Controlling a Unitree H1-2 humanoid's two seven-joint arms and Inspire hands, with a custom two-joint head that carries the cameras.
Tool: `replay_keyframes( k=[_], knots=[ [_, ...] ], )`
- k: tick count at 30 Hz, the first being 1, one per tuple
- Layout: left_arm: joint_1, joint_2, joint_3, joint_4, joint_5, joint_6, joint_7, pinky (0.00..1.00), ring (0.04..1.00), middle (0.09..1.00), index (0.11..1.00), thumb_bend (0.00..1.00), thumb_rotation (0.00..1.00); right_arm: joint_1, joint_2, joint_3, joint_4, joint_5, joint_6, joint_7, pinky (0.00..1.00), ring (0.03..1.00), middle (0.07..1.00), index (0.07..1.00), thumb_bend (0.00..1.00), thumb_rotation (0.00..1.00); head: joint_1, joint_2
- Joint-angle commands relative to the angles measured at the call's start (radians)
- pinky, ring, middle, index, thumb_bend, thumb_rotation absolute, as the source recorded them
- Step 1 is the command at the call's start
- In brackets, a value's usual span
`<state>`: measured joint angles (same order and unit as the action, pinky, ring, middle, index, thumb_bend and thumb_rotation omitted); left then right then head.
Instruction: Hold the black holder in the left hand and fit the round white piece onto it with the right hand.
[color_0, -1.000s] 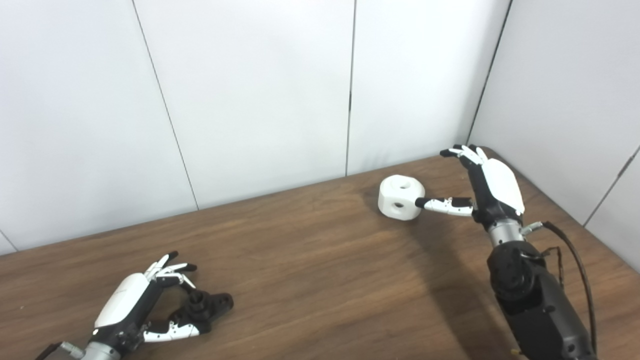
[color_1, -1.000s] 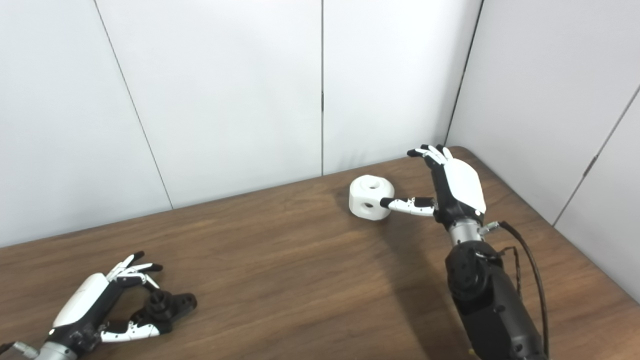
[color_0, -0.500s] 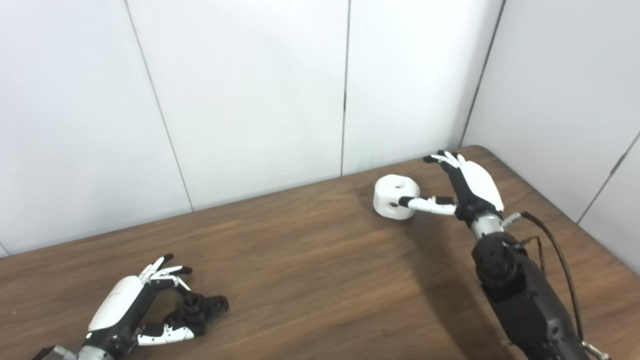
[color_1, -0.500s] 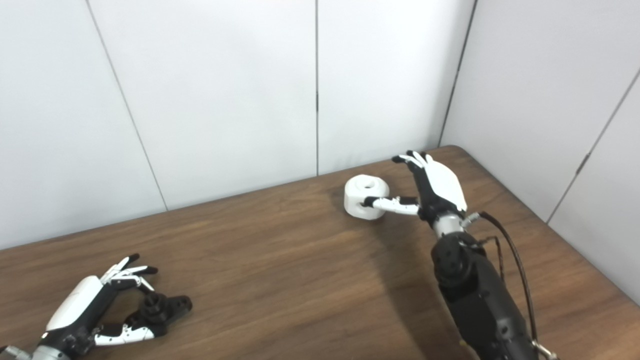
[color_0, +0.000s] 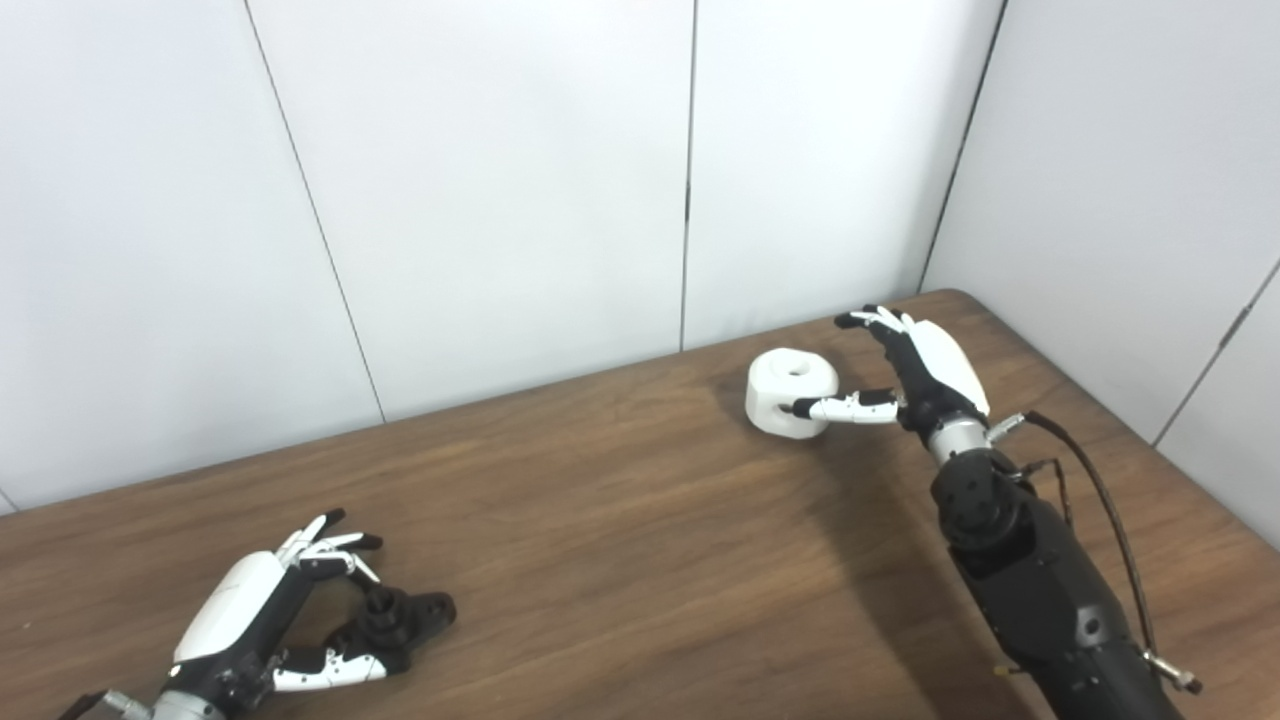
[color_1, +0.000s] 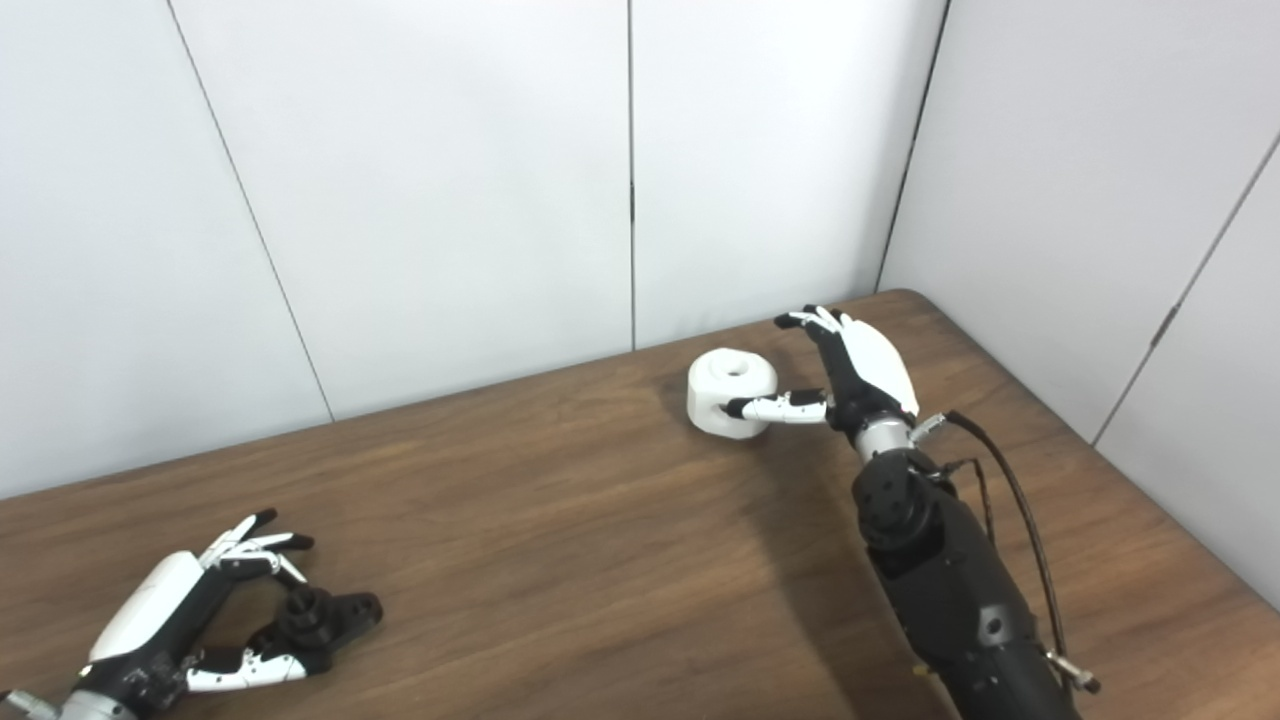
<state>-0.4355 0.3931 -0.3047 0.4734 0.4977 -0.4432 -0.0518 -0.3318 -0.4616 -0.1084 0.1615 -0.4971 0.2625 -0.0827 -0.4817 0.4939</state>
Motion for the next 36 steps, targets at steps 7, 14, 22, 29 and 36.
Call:
replay_keyframes(
  k=[7, 14, 22, 29, 36],
  knots=[
    [0.001, 0.028, 0.009, -0.014, 0.003, 0.003, -0.020, 1.00, 0.992, 0.830, 0.483, 0.52, 0.04, -0.043, -0.034, -0.001, -0.004, 0.036, -0.050, -0.014, 0.72, 1.000, 0.955, 0.822, 0.94, 0.36, 0.002, 0.005],
    [0.006, 0.030, 0.011, -0.030, 0.004, 0.015, -0.028, 1.00, 0.994, 0.832, 0.483, 0.52, 0.04, -0.042, -0.033, 0.019, -0.007, 0.045, -0.030, 0.006, 0.77, 1.000, 0.961, 0.821, 0.92, 0.36, 0.004, 0.009],
    [0.011, 0.031, 0.017, -0.030, -0.002, 0.004, -0.028, 1.00, 0.991, 0.830, 0.483, 0.52, 0.04, -0.046, -0.041, 0.047, 0.015, 0.022, -0.017, 0.004, 0.94, 1.000, 0.955, 0.805, 0.92, 0.39, 0.010, 0.011],
    [0.019, 0.032, 0.023, -0.043, 0.001, 0.011, -0.031, 1.00, 0.990, 0.829, 0.483, 0.52, 0.04, -0.055, -0.040, 0.055, 0.049, 0.012, -0.035, -0.014, 0.94, 1.000, 0.942, 0.788, 0.91, 0.39, 0.011, 0.013],
    [0.024, 0.033, 0.032, -0.061, 0.000, 0.015, -0.040, 1.00, 0.991, 0.828, 0.483, 0.52, 0.04, -0.064, -0.041, 0.061, 0.069, 0.000, -0.036, -0.028, 1.00, 1.000, 0.934, 0.782, 0.89, 0.38, 0.012, 0.018]
  ],
)
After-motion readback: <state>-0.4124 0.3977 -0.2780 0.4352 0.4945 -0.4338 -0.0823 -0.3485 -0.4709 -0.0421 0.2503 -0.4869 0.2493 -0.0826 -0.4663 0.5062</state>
